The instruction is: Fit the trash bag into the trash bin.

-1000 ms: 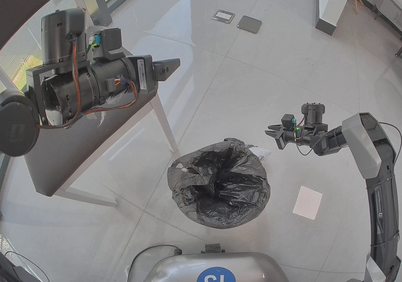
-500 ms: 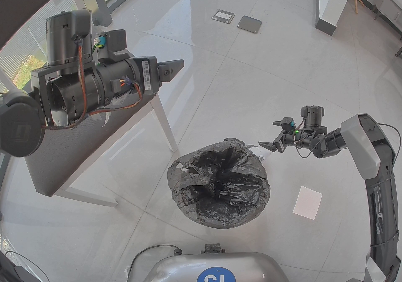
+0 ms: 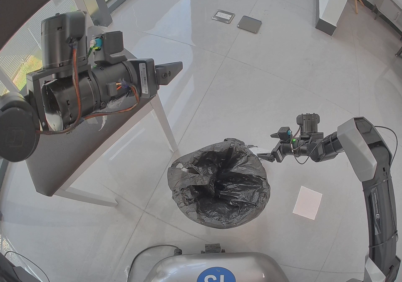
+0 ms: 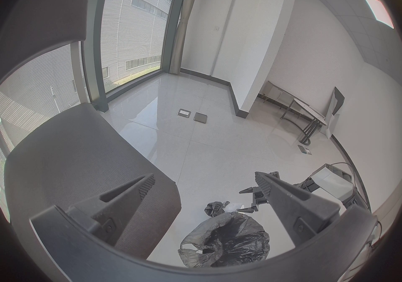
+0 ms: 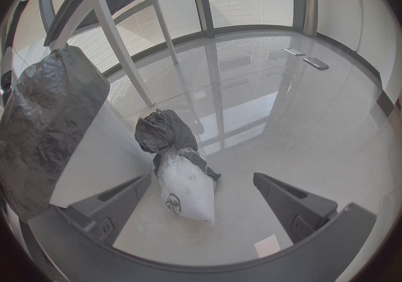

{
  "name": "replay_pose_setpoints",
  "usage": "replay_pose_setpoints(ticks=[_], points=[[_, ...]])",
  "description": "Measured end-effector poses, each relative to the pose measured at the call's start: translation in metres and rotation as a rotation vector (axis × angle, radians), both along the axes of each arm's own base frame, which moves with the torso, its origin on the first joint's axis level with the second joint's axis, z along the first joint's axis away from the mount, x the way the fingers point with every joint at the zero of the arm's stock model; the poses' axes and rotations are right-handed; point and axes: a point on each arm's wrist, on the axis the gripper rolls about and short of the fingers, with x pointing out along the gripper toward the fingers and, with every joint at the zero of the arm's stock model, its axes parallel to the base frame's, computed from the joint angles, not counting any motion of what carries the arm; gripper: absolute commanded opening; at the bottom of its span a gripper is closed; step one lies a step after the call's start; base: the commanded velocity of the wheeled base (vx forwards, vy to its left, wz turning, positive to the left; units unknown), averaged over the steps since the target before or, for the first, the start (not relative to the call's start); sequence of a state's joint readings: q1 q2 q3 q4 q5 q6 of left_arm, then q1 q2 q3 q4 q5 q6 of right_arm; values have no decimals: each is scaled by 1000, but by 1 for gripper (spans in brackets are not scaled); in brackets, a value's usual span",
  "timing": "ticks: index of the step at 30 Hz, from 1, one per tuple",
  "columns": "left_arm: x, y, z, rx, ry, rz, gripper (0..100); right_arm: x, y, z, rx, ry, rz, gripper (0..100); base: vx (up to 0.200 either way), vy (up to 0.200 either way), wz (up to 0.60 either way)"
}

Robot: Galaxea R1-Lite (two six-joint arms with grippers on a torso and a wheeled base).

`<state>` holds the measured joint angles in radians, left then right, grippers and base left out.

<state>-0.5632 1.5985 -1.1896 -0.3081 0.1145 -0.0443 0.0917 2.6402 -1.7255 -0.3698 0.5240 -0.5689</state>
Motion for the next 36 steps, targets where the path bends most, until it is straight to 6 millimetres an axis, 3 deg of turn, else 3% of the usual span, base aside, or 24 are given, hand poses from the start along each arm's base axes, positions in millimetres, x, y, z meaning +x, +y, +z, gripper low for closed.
replay_pose_setpoints(ticks=[19, 32, 33, 36], points=[[-6, 7, 2, -2, -6, 9, 100, 7, 18, -21, -10, 129, 30, 100, 0, 0, 0], [-6, 7, 4, -6, -15, 9, 100, 8, 22, -22, -16, 180, 37, 100, 0, 0, 0], [-6, 7, 4, -6, -15, 9, 100, 9, 23, -22, -15, 179, 37, 0, 0, 0, 0], [-6, 7, 5, -6, -16, 9, 100, 10, 24, -24, -14, 184, 39, 0, 0, 0, 0]])
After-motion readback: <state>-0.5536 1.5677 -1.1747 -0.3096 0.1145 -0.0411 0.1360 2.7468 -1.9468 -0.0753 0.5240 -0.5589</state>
